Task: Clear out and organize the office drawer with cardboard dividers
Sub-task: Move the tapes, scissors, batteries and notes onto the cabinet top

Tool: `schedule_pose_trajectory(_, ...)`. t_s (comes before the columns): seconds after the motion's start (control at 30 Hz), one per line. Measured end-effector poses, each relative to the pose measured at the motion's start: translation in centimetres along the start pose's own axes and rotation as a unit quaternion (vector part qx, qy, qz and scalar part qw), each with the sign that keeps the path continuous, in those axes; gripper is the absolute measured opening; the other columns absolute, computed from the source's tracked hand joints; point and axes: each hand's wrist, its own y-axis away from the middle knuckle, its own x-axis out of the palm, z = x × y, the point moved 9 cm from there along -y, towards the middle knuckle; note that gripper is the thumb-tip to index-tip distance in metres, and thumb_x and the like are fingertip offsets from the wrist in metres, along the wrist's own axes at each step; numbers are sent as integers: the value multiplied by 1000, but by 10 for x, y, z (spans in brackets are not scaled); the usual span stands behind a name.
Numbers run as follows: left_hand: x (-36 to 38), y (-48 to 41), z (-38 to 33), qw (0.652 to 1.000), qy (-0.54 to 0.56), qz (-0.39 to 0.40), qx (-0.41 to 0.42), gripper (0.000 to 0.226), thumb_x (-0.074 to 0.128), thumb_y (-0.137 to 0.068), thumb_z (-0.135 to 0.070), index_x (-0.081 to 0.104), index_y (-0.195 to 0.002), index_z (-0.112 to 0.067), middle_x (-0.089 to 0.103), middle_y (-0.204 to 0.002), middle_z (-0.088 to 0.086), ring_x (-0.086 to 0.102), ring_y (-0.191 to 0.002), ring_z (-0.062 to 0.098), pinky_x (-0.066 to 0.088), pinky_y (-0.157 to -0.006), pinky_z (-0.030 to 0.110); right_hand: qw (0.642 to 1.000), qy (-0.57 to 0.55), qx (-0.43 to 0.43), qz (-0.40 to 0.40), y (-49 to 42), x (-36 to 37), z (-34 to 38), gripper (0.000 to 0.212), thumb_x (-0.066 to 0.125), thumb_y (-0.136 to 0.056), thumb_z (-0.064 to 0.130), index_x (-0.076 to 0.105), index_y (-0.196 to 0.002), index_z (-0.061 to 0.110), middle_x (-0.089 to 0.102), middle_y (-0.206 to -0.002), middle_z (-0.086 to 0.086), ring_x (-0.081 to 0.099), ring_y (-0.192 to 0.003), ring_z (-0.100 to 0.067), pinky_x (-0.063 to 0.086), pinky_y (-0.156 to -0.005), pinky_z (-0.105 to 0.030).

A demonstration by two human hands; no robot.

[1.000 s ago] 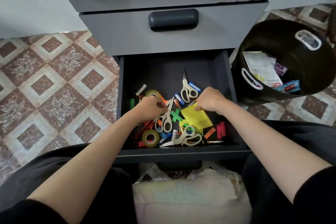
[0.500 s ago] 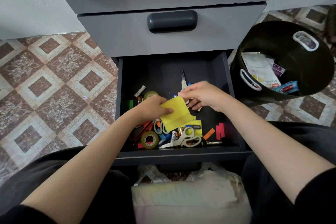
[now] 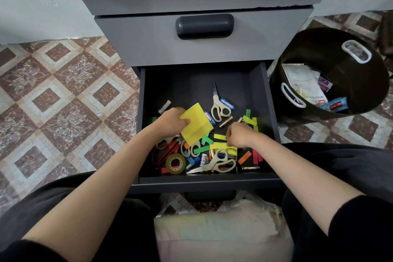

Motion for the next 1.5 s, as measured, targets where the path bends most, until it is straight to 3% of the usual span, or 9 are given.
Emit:
schedule_pose_trajectory(0.13, 0, 0, 2, 1000, -15, -6, -4, 41, 45, -98, -18, 42, -135, -3, 58, -112, 18, 55, -88, 23, 47, -85, 37, 999, 31, -2, 30, 0, 11, 2, 10, 56, -88, 11, 56, -78, 9, 55, -79, -5, 54, -77, -20, 43, -65, -27)
schedule_pose_trajectory(0.37, 1, 0, 2, 1000, -4, -1, -10, 35, 46, -97, -16, 46, -129, -2, 59, -105, 17, 60, -94, 29, 50, -89, 41, 999, 12, -3, 49, 4, 10, 3, 22, 51, -87, 1, 61, -106, 1, 57, -97, -12, 55, -79, -24, 48, -60, -29)
schedule_pose_trajectory(0.53, 0, 7, -4, 1000, -6, 17, 0, 10, 51, -92, -2, 51, -102, -3, 53, -79, 6, 55, -60, 12, 46, -47, 12, 993, -108, -32, 17, 5, -6, 9, 9, 61, -88, 16, 63, -97, 12, 54, -83, 0, 52, -91, -21, 45, -66, -27)
schedule_pose_trajectory(0.67, -6, 7, -7, 1000, 8, 1, 22, 21, 51, -91, -1, 53, -111, -6, 58, -84, 5, 54, -58, 10, 43, -52, 16, 979, -200, -27, 0, 8, -10, 12, 29, 64, -86, 10, 61, -114, 9, 52, -104, -5, 48, -96, -19, 40, -80, -28)
schedule_pose_trajectory(0.9, -12, 4, -4, 999, 14, -24, 17, 4, 53, -91, -3, 53, -94, -5, 50, -68, 1, 51, -56, 9, 40, -44, 12, 970, -239, 27, -44, 4, -12, 4, 57, 75, -69, -5, 51, -118, 9, 52, -109, -6, 50, -102, -24, 42, -73, -28)
schedule_pose_trajectory(1.0, -11, 2, -3, 999, 16, -25, 18, 5, 53, -91, -3, 55, -96, -4, 52, -69, 2, 52, -56, 10, 41, -49, 15, 972, -228, 47, -37, 1, -9, -2, 27, 76, -74, 8, 58, -94, 4, 59, -105, -14, 58, -87, -26, 47, -60, -27)
schedule_pose_trajectory(1.2, -9, -1, 1, 996, 86, -22, -7, 7, 48, -96, -8, 50, -101, -4, 56, -81, 5, 62, -63, 14, 54, -54, 16, 959, -261, 69, 86, 6, 15, -5, 50, 59, -92, 13, 41, -138, 9, 51, -129, -15, 66, -52, -21, 56, -45, -27)
schedule_pose_trajectory(1.37, -14, -2, 1, 991, 119, -56, -7, 11, 47, -97, -15, 51, -104, -7, 56, -97, 12, 62, -71, 18, 58, -69, 28, 973, -228, 41, -17, -1, -7, -3, 4, 63, -80, -5, 63, -83, -2, 60, -70, -10, 52, -49, -16, 42, -45, -22)
schedule_pose_trajectory(1.5, -17, 4, 8, 980, 186, -63, -29, 10, 51, -94, -7, 58, -95, 1, 55, -107, 14, 63, -86, 25, 57, -79, 37, 955, -287, 42, -68, 2, -23, -3, 24, 70, -77, 3, 51, -64, 8, 52, -65, -5, 47, -56, -15, 37, -46, -23)
